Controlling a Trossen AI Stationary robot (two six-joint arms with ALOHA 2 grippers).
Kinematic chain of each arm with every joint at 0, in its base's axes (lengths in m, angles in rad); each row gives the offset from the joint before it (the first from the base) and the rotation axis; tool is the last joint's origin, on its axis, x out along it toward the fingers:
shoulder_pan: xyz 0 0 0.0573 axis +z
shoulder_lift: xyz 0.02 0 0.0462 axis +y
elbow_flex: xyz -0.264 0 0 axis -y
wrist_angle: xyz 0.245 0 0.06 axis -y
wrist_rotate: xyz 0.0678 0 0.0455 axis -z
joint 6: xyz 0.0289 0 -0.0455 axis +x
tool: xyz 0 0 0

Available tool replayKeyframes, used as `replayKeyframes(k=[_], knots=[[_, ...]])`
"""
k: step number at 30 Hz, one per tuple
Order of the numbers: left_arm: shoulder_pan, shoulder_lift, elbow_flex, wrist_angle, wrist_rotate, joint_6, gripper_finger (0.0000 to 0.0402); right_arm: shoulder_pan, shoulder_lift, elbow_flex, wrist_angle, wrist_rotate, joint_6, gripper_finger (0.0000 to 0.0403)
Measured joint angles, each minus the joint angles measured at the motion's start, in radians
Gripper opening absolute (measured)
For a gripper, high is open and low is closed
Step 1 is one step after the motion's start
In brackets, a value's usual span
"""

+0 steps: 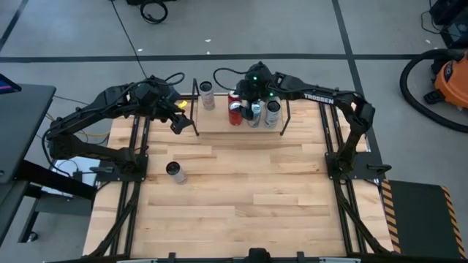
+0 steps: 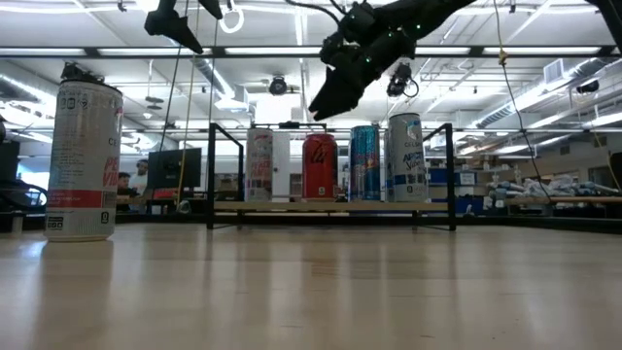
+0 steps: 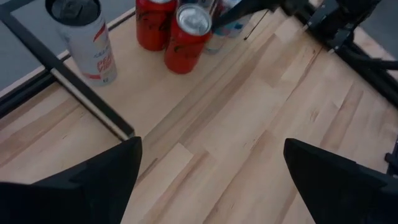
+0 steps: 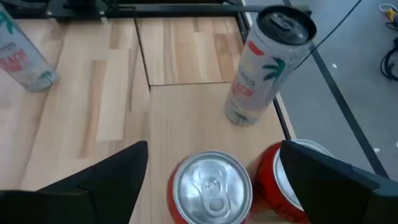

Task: Place canned beverage on shelf
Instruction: Put the white pink soda can on the shelf aligned with the other white pink soda can

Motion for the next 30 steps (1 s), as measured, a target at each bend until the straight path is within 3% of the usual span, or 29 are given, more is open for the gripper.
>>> replayKeyframes(k=[12,17,21,30], knots=[[-0.077,0.0,-0.041,-0.062,-0.077,-0.064,0.0394,0.075,-0.005,0.026,-0.009,-0.168,0.016,0.0374],[-0.173,0.0,-0.076,-0.071,-0.096,-0.138,0.0394,0.127,-0.005,0.026,-0.011,-0.249,0.016,0.0373],[-0.27,0.0,-0.08,-0.124,-0.208,-0.206,0.0394,0.175,-0.005,0.027,-0.008,-0.312,0.012,0.0373],[-0.491,0.0,-0.08,-0.214,-0.28,-0.417,0.0394,0.283,-0.001,0.028,0.02,-0.313,-0.038,0.0373]])
